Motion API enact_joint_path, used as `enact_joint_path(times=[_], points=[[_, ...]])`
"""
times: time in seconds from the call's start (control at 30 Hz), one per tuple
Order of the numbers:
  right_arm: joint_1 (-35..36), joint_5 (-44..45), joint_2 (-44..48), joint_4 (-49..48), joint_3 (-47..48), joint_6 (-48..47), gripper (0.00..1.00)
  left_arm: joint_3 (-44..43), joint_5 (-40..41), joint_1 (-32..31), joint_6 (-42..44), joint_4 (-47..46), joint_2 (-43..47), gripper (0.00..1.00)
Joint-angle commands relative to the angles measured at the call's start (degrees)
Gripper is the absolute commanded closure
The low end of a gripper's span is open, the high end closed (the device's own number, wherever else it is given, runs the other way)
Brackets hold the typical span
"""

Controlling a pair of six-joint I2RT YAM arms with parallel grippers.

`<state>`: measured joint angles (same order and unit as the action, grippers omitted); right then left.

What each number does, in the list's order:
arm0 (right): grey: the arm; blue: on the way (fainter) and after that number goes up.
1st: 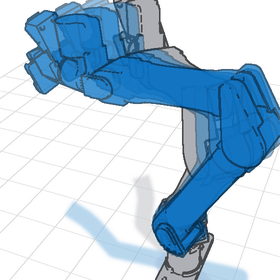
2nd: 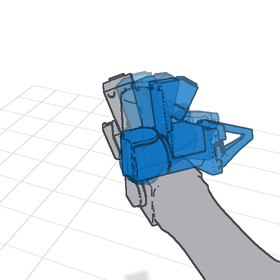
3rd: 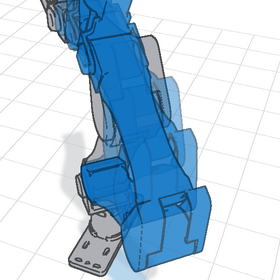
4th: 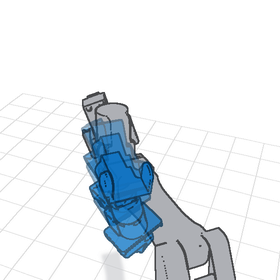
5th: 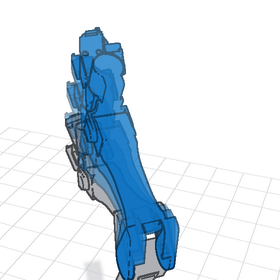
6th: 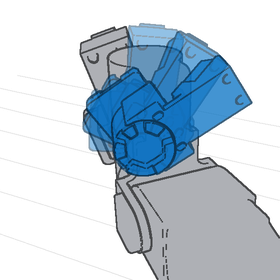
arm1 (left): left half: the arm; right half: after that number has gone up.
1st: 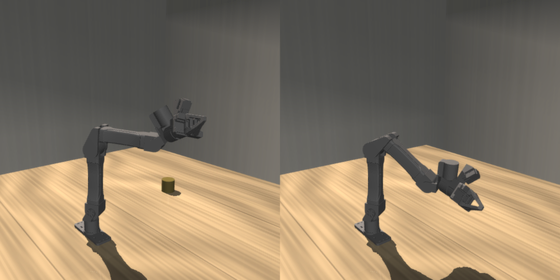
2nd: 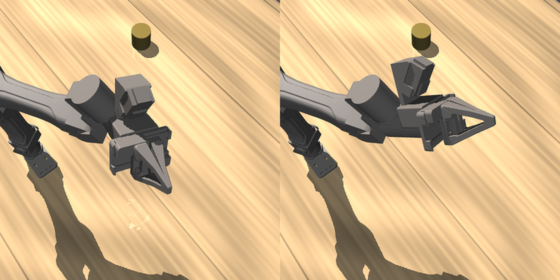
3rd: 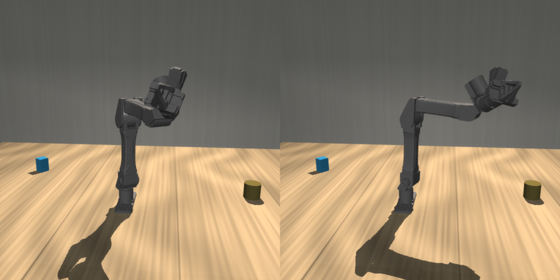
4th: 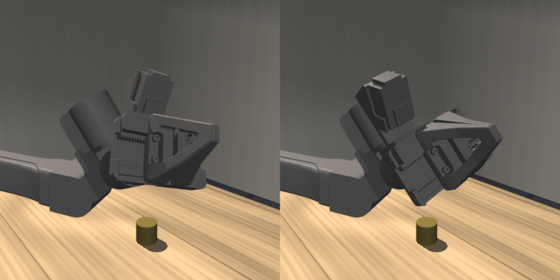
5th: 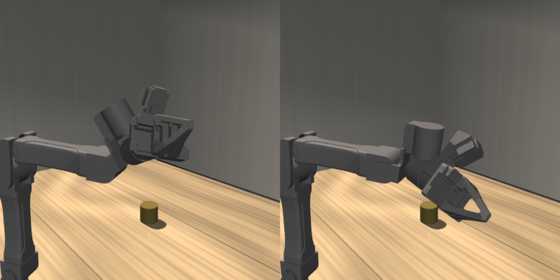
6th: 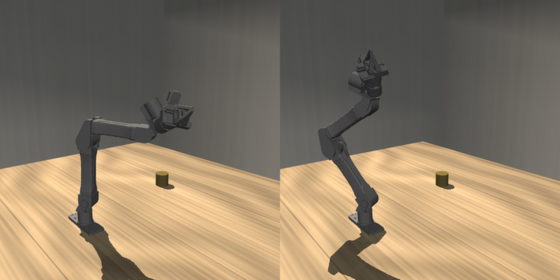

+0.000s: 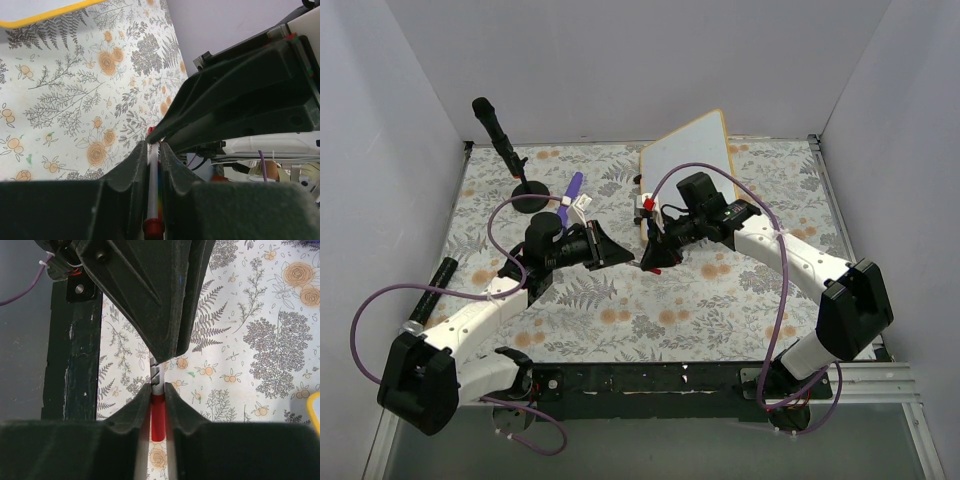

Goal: Write a sentence on the whiteboard
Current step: Pass from the right arm to the left, then pass from the left arm to the right

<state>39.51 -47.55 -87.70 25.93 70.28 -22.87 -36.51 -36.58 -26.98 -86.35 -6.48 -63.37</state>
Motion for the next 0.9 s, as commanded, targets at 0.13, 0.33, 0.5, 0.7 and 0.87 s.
enact_joint_path(times=[0.13,0.33,0.5,0.7,0.87], points=[[-0.83,-2.99,4.11,-0.62,-2.42,-2.79,0.23,2.41,3.7,-0.26,0.22,-0.81,6.33,1.0],[-0.92,-2.9,3.59,-0.89,-3.84,-3.23,0.22,3.29,3.36,-0.18,-1.1,-3.27,7.39,1.0],[-0.83,-3.95,2.27,-0.88,-3.05,-2.53,0.28,3.38,1.69,-0.18,-1.28,-4.33,6.95,1.0],[-0.31,-4.65,0.69,-0.53,-2.08,-2.26,0.49,3.99,-1.12,-0.26,-1.81,-6.96,5.9,1.0],[-0.31,-4.75,0.34,-0.27,-1.46,-2.44,0.8,4.08,-3.06,-0.26,-1.98,-8.19,5.19,1.0]])
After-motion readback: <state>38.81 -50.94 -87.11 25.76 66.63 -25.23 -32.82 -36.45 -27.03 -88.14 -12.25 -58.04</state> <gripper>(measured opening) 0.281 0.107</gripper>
